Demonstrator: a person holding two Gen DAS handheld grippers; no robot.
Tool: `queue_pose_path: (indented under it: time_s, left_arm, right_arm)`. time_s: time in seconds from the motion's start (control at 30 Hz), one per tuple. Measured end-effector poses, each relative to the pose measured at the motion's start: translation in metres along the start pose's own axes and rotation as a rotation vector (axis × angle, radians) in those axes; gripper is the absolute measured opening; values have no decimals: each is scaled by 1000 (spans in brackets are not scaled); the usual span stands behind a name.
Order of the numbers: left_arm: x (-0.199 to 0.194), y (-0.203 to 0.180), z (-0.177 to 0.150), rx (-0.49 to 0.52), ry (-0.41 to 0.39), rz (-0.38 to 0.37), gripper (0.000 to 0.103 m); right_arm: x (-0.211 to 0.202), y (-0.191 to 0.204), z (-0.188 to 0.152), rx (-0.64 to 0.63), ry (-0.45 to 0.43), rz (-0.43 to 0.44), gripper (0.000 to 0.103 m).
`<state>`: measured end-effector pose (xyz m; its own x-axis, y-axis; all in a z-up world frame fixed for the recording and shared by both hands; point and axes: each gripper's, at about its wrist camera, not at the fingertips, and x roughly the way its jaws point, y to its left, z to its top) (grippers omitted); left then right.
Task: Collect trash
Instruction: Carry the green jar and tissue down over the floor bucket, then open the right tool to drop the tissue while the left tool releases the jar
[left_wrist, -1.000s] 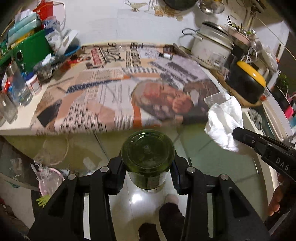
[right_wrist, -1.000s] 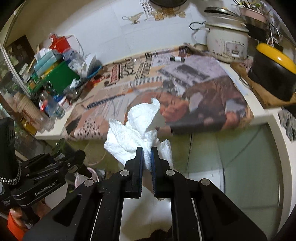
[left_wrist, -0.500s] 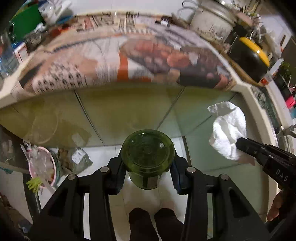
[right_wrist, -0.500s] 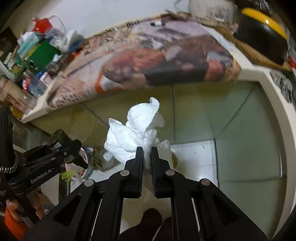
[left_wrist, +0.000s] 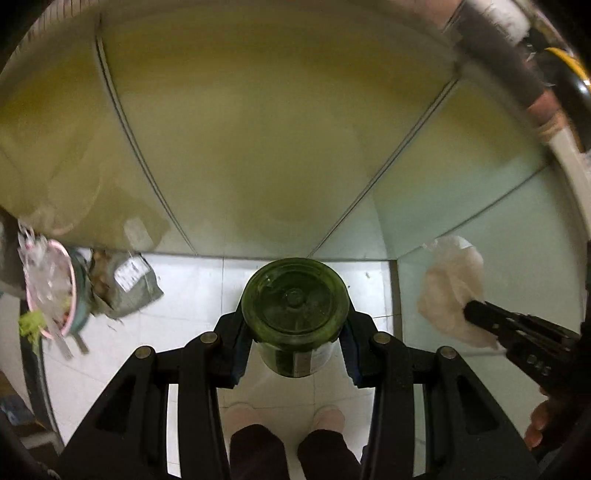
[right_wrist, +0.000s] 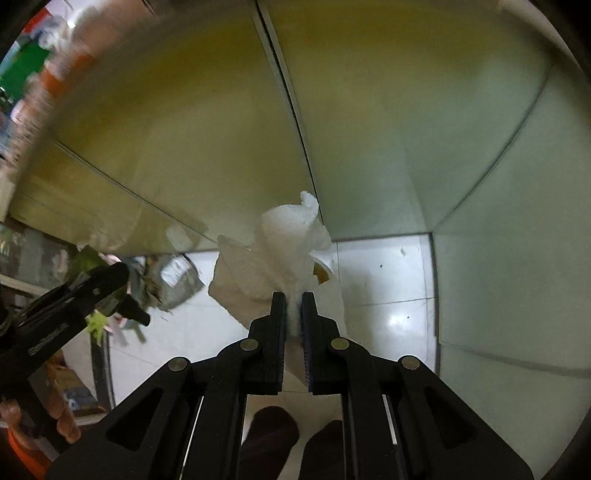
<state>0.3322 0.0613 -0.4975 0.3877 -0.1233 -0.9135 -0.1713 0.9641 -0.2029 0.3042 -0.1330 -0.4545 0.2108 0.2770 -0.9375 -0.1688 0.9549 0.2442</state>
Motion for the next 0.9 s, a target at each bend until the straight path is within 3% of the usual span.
queue_pose_path:
  time_s: [0.23, 0.5, 0.63, 0.73, 0.9]
  left_arm:
    - [97, 26, -29, -42, 43, 21, 41]
    - [194, 53, -54, -85, 88, 27, 41]
    - [230, 58, -63, -99, 127, 7, 41]
    - [246, 57, -64, -113, 154, -18, 41]
    - [260, 48, -61, -114, 165, -63, 41]
  right_arm:
    - [140, -10, -4, -41, 84, 64, 8]
    - [233, -8, -10, -90, 144, 125, 11]
    - [257, -12, -14, -99, 176, 133, 22]
    - [257, -20, -16, -79, 165, 143, 40]
    - [241, -39, -15, -72, 127, 101, 42]
